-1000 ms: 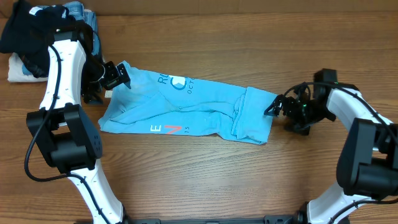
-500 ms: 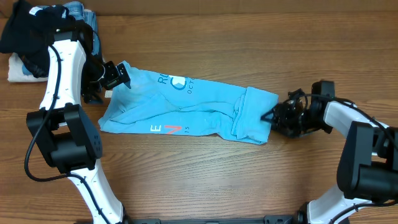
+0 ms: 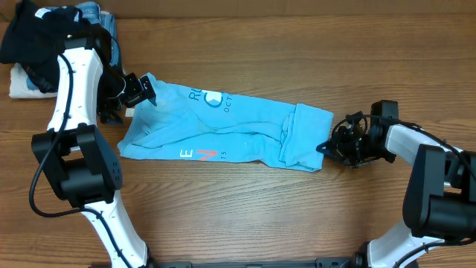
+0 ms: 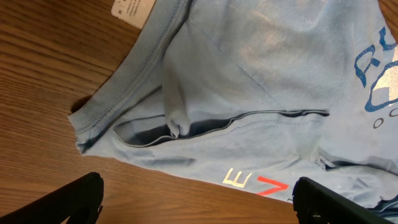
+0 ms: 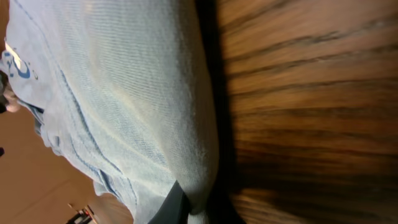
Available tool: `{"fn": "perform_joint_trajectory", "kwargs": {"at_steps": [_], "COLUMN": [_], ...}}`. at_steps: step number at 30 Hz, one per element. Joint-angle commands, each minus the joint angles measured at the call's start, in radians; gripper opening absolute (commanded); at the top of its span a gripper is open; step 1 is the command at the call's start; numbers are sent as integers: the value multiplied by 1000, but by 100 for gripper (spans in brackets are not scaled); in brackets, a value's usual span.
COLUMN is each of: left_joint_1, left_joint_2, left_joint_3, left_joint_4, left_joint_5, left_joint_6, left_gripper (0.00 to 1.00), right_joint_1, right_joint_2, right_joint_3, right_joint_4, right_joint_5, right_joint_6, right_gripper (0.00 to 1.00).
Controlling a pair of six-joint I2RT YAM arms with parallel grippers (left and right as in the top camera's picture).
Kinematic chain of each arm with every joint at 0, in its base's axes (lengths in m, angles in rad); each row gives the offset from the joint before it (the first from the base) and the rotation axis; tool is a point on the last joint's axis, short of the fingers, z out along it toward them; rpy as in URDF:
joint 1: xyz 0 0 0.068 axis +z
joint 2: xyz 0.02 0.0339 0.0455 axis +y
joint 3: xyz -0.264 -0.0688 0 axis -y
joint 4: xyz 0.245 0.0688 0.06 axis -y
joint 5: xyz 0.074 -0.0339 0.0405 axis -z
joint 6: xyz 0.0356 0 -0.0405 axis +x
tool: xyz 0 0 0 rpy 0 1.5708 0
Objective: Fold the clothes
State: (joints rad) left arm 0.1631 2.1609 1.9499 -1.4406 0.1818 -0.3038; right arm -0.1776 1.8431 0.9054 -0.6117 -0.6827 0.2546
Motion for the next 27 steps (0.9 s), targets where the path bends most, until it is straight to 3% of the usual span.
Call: {"fn": "perform_joint_trajectory", "kwargs": {"at_steps": [1,16,27], "left_joint_1": [-7,-7,-7], "left_joint_2": [-10,-10,-10], "left_joint_3": [1,1,1], "left_joint_4": [2,8,18], "left_joint_5": [-5,-5,-5], "left_joint_6": [20,20,19], "left_gripper": [100,100,100], "right_joint_1": [-28,-96,64], "right_joint_2": [10,0,-92], "right_joint_3": [-1,322,412], "right_joint_4": [5,-350,-456], "right_joint_5": [80,396,705], "right_joint_6": [35,34,118], "right_gripper": [4,4,4]}}
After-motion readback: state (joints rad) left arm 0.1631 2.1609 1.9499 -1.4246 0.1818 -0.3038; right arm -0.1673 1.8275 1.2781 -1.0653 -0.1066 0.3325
